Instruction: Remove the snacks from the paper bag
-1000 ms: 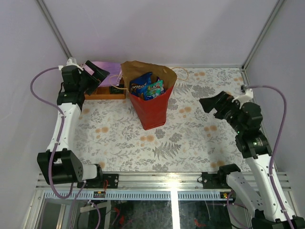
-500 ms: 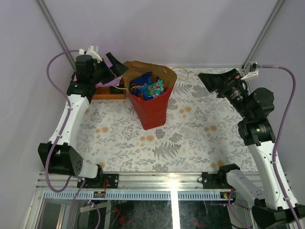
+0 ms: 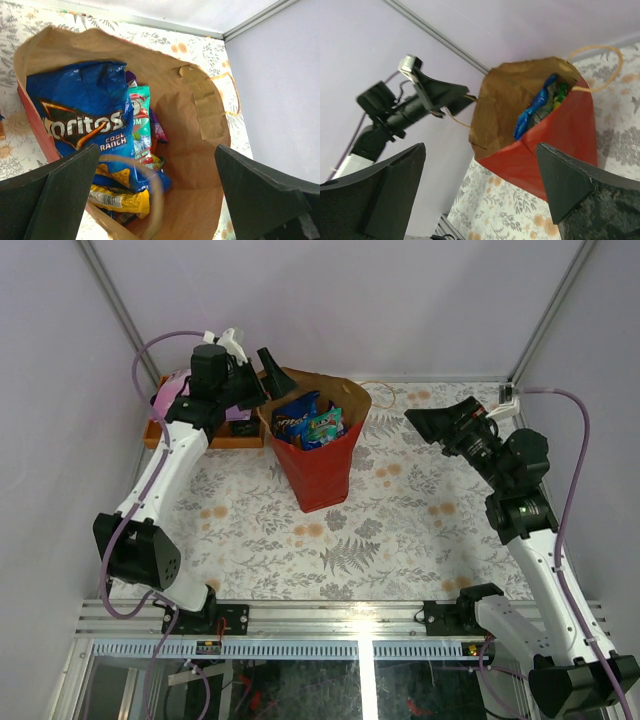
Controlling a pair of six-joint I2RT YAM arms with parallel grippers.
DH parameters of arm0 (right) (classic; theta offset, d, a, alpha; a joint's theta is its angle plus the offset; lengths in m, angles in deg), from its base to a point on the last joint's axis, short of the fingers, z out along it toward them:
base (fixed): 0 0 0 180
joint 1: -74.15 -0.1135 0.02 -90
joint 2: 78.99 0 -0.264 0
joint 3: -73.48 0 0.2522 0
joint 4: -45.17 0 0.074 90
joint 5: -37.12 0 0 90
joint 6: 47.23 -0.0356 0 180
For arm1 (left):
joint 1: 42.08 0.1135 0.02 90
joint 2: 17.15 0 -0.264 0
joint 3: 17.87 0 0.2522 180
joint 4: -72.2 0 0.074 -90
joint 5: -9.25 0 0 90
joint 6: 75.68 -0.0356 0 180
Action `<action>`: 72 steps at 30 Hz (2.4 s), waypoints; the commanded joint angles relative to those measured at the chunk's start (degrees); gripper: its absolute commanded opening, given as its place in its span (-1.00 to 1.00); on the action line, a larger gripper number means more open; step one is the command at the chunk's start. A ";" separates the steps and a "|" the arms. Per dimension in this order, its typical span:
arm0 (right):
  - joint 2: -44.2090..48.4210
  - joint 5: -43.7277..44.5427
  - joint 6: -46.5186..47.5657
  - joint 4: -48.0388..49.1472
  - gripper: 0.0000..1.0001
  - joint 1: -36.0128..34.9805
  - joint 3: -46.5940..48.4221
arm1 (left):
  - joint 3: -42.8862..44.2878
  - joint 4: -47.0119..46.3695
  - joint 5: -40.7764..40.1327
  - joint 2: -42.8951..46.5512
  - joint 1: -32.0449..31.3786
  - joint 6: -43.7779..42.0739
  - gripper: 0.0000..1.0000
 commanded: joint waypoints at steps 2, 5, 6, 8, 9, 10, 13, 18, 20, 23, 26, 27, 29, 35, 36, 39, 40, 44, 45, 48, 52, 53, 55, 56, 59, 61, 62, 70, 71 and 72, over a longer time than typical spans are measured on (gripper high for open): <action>0.92 0.41 1.73 2.64 0.99 -0.11 -2.26 | 6.09 4.31 -0.99 -1.48 -0.21 -4.47 0.99; 1.28 0.56 2.22 0.78 0.99 -0.20 -2.30 | 8.13 7.17 -3.02 -2.93 -0.22 -5.06 0.99; 1.55 0.59 2.41 0.15 0.99 -0.18 -2.28 | 8.51 8.15 -4.06 -3.26 -0.22 -5.16 0.99; 2.33 0.89 2.71 -0.73 0.99 -0.16 -2.52 | 9.80 11.02 -7.10 -4.25 -0.22 -5.78 0.99; 2.68 1.08 2.90 -1.04 0.99 -0.17 -2.70 | 10.76 12.87 -9.29 -4.90 -0.20 -6.30 0.99; 3.15 1.28 3.03 -1.25 0.99 -0.15 -2.92 | 12.54 15.21 -10.91 -5.60 -0.22 -6.94 0.99; 4.33 1.85 3.67 -1.96 0.99 -0.16 -3.49 | 15.13 18.27 -15.23 -6.12 -0.15 -8.65 0.99; 4.43 1.60 3.49 -2.06 0.99 -0.19 -3.95 | 16.42 21.61 -22.10 -5.70 -0.22 -10.26 0.99; 4.24 1.24 3.51 -2.37 0.99 -0.17 -3.78 | 16.66 22.82 -25.68 -6.39 -0.31 -10.77 0.99; 4.27 1.12 3.40 -2.63 0.99 -0.11 -3.91 | 17.09 25.43 -28.40 -7.58 -1.09 -11.33 0.99; 4.51 1.08 3.29 -2.64 0.99 -0.10 -4.33 | 14.13 25.56 -30.23 -7.34 -2.24 -11.15 0.99; 4.59 1.16 3.29 -2.83 0.99 -0.13 -4.41 | 12.55 24.83 -29.74 -7.04 -2.32 -11.00 0.99; 4.92 1.27 3.62 -3.17 0.99 -0.16 -4.59 | 9.66 23.81 -29.49 -6.50 -2.39 -10.71 0.99; 5.74 2.43 5.02 -4.73 0.99 -0.18 -5.08 | 3.92 21.54 -29.09 -4.75 -2.42 -10.51 1.00; 5.89 2.44 5.15 -4.76 0.99 -0.21 -5.26 | 3.54 21.48 -29.32 -4.67 -2.47 -10.39 0.94; 6.05 2.44 5.13 -4.85 0.99 -0.14 -5.68 | 3.13 21.49 -29.18 -4.51 -2.48 -10.23 0.44; 6.05 2.44 5.29 -4.94 0.99 -0.11 -5.76 | 3.12 21.33 -28.83 -4.50 -2.38 -10.04 0.28; 6.27 2.88 6.97 -6.11 0.99 -0.11 -5.74 | 2.93 20.19 -26.78 -4.15 -2.42 -9.36 -0.50; 6.22 3.33 7.88 -6.85 0.99 -0.17 -5.88 | 3.01 19.89 -26.39 -4.26 -2.41 -9.31 -0.67; 5.49 6.58 10.58 -10.17 0.99 -0.11 -5.67 | 3.96 19.52 -24.58 -4.71 -2.42 -9.41 -1.00; 1.13 11.05 15.37 -15.97 0.99 -0.15 -1.96 | 5.90 19.16 -20.23 -5.24 -2.43 -9.93 -1.00; -0.66 11.66 16.69 -17.23 0.99 -0.13 -0.44 | 6.22 18.94 -18.87 -5.24 -2.54 -10.03 -1.00; -4.86 13.40 19.06 -20.19 0.99 -0.16 3.12 | 6.86 18.57 -17.42 -5.18 -2.83 -9.93 -1.00; -8.01 13.94 20.23 -21.47 0.99 -0.11 4.99 | 7.20 18.58 -17.12 -5.40 -3.19 -9.97 -1.00; -14.21 12.92 22.54 -22.28 1.00 -0.17 10.15 | 8.16 18.81 -17.16 -6.15 -4.25 -10.23 -1.00; -17.49 11.06 23.48 -20.93 0.98 -0.22 12.87 | 9.12 19.00 -17.37 -6.93 -5.20 -10.54 -1.00; -19.03 10.23 23.98 -19.96 0.95 -0.15 14.60 | 9.63 19.17 -17.58 -7.45 -5.56 -10.67 -1.00; -31.17 6.85 27.35 -23.68 0.74 -0.31 28.17 | 13.37 20.18 -18.86 -10.61 -7.57 -11.06 -1.00; -33.01 6.02 27.67 -24.29 0.71 -0.43 29.57 | 13.71 20.18 -18.93 -10.83 -7.72 -11.08 -1.00; -34.92 5.46 28.20 -25.31 0.69 -0.87 31.02 | 13.98 20.18 -18.93 -11.03 -7.92 -11.10 -1.00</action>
